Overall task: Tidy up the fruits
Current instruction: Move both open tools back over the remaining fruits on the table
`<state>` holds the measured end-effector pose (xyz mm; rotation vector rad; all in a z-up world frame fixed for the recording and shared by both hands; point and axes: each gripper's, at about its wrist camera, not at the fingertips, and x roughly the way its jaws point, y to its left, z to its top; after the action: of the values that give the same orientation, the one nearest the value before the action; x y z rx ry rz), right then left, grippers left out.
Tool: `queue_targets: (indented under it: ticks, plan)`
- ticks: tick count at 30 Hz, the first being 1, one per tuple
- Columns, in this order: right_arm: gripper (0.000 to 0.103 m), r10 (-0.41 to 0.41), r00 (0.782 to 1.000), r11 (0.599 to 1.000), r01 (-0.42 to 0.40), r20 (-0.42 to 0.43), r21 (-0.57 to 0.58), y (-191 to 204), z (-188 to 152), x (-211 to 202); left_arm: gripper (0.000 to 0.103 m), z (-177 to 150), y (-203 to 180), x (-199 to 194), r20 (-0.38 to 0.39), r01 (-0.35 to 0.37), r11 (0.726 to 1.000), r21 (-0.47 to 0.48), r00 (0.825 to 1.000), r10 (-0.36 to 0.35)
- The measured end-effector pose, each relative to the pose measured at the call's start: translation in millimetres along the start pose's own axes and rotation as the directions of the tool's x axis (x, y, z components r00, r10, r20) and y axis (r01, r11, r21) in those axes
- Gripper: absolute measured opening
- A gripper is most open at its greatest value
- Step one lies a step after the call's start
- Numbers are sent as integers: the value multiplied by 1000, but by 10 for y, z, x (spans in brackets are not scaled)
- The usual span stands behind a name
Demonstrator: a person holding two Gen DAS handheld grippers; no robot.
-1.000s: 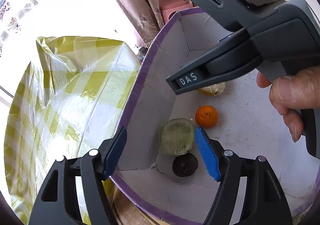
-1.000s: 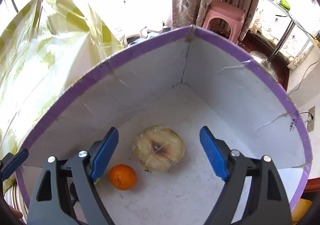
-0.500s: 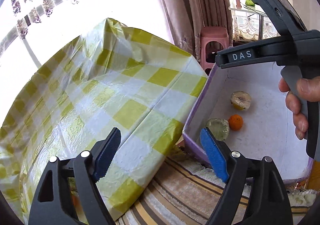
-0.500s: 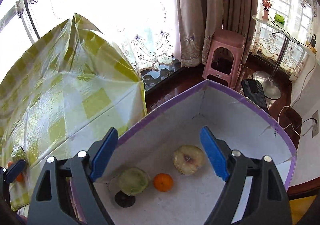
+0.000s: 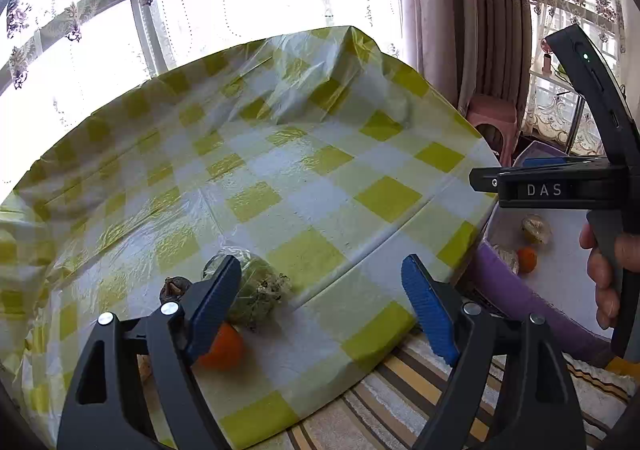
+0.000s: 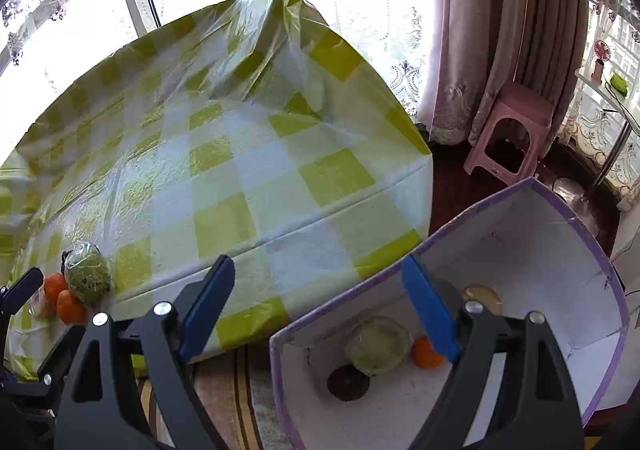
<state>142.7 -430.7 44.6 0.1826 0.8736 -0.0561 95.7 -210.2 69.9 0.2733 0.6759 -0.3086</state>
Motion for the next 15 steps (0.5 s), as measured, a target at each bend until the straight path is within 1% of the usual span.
queue_targets:
  ticks: [7, 11, 15]
  plan:
    - [86, 61, 998, 994, -63, -22, -85, 486, -89, 34, 81, -133, 543, -87, -5, -57, 993, -106, 998, 57]
    - [86, 101, 994, 986, -105, -40, -126, 735, -145, 46, 81, -247, 848, -103, -21, -92, 982, -163, 996, 89]
    - [86, 135, 989, 976, -144, -62, -163, 967, -207, 60, 82, -361, 1119, -106, -43, -109, 970, -219, 994, 102]
